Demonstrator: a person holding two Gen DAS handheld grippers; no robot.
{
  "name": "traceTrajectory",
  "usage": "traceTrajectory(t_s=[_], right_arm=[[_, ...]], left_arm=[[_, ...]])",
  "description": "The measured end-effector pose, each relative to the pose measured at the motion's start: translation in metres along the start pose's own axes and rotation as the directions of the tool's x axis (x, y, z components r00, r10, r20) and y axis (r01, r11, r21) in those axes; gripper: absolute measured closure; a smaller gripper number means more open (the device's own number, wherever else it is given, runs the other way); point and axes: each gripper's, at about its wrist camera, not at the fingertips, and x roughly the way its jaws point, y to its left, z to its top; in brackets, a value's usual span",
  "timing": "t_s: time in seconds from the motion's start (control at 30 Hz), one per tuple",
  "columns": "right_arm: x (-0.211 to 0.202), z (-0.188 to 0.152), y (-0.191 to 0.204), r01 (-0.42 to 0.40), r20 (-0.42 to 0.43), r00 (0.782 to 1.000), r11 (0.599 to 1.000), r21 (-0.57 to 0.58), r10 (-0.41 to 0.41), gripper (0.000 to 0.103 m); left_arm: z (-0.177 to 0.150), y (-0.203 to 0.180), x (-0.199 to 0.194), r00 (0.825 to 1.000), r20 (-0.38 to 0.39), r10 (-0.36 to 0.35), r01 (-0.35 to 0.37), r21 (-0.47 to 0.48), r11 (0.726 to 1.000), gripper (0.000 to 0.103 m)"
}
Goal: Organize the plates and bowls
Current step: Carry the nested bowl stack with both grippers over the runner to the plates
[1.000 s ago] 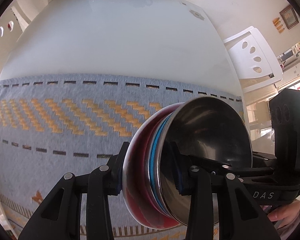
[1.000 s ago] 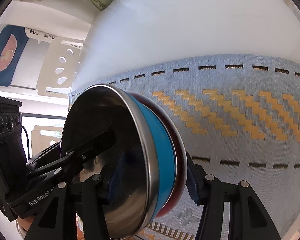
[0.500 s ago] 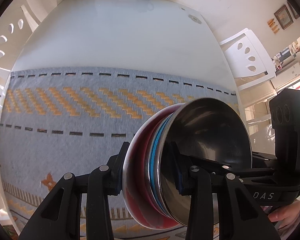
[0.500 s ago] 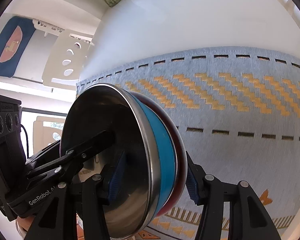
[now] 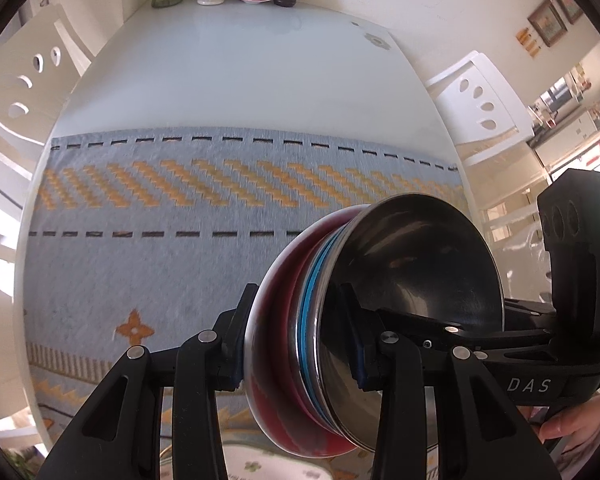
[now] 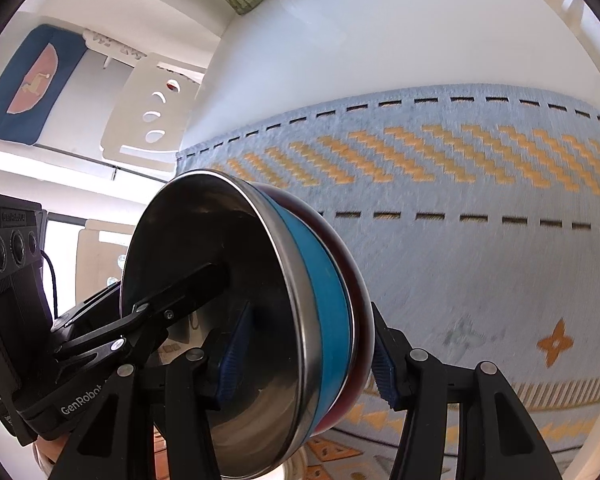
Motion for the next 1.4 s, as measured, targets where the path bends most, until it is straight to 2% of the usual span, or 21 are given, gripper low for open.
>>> traceTrajectory(t_s=[0.7,1.07,1.4], right_arm=[[0.015,-0.095,0.064,0.017,-0.032,0.999,1.0,-0.001,-0.017,0.05],[0.016,-0.14,0.09,0.034,-0.083,0.996,0.998,-0.053,-0.038,0.051],[0.044,-0.18,0.101,0.042,-0.124,0.991,0.996,-0.077,-0.052,0.052]], left_arm=[[-0.081,0.039,-0.051,1.0,0.001,0.012,-0.012,0.038,0.999,0.066],[-0.137,0.058,-0.071,1.0,0.015,0.012,-0.011,-0.064,0.998,0.066],[-0.179,0.078,-0.062,1.0,0.002,0.019,-0.018,-0.11,0.994,0.066]])
